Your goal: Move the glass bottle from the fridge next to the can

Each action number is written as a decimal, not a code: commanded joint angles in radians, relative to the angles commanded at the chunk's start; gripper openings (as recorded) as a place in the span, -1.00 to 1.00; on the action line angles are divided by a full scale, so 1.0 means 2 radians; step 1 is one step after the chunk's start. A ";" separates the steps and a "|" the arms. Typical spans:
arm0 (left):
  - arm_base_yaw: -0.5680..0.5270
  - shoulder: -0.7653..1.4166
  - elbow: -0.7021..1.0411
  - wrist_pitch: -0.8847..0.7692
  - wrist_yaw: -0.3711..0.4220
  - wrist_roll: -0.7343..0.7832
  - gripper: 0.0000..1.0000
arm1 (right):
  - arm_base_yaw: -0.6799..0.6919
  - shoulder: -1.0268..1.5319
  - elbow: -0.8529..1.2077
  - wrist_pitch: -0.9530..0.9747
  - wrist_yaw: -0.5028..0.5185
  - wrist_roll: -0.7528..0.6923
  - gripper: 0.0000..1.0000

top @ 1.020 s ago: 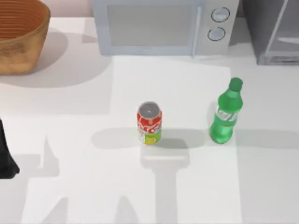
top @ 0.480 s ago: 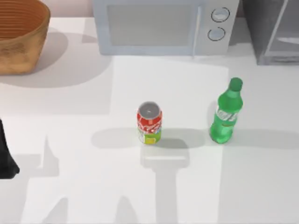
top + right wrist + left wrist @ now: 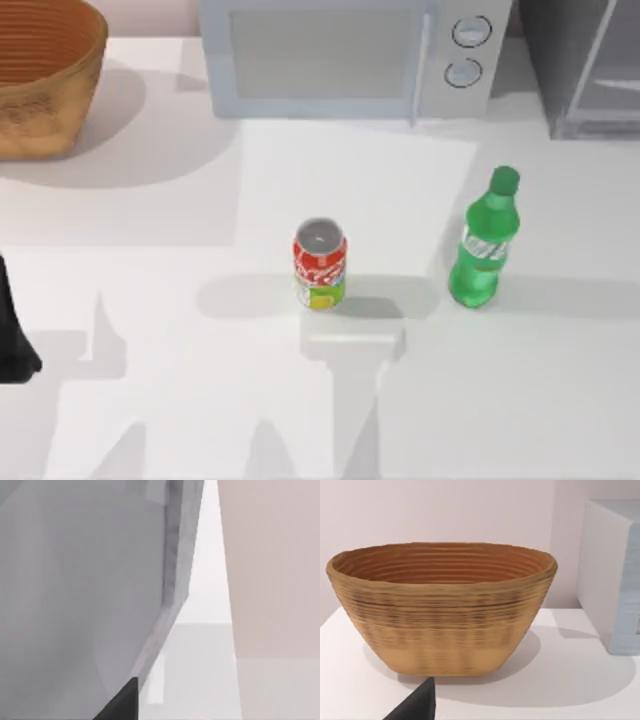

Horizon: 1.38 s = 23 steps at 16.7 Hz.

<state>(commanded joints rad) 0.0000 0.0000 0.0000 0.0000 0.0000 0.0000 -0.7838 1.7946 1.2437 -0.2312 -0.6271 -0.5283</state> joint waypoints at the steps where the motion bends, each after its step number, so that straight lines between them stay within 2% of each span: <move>1: 0.000 0.000 0.000 0.000 0.000 0.000 1.00 | 0.030 -0.006 -0.009 0.011 0.023 0.020 1.00; 8: 0.000 0.000 0.000 0.000 0.000 0.000 1.00 | 0.286 -0.059 -0.090 0.103 0.211 0.184 1.00; 11: 0.000 0.000 0.000 0.000 0.000 0.000 1.00 | 0.357 -0.080 -0.117 0.134 0.272 0.238 1.00; 13: 0.000 0.000 0.000 0.000 0.000 0.000 1.00 | 0.377 -0.087 -0.126 0.144 0.292 0.256 1.00; 18: 0.000 0.000 0.000 0.000 0.000 0.000 1.00 | 0.371 -0.084 -0.127 0.143 0.297 0.255 1.00; 23: 0.000 0.000 0.000 0.000 0.000 0.000 1.00 | 0.370 -0.018 -0.049 0.128 0.299 0.256 1.00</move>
<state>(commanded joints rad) 0.0000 0.0000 0.0000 0.0000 0.0000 0.0000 -0.0438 1.7583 1.1458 0.0252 -0.0292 -0.0171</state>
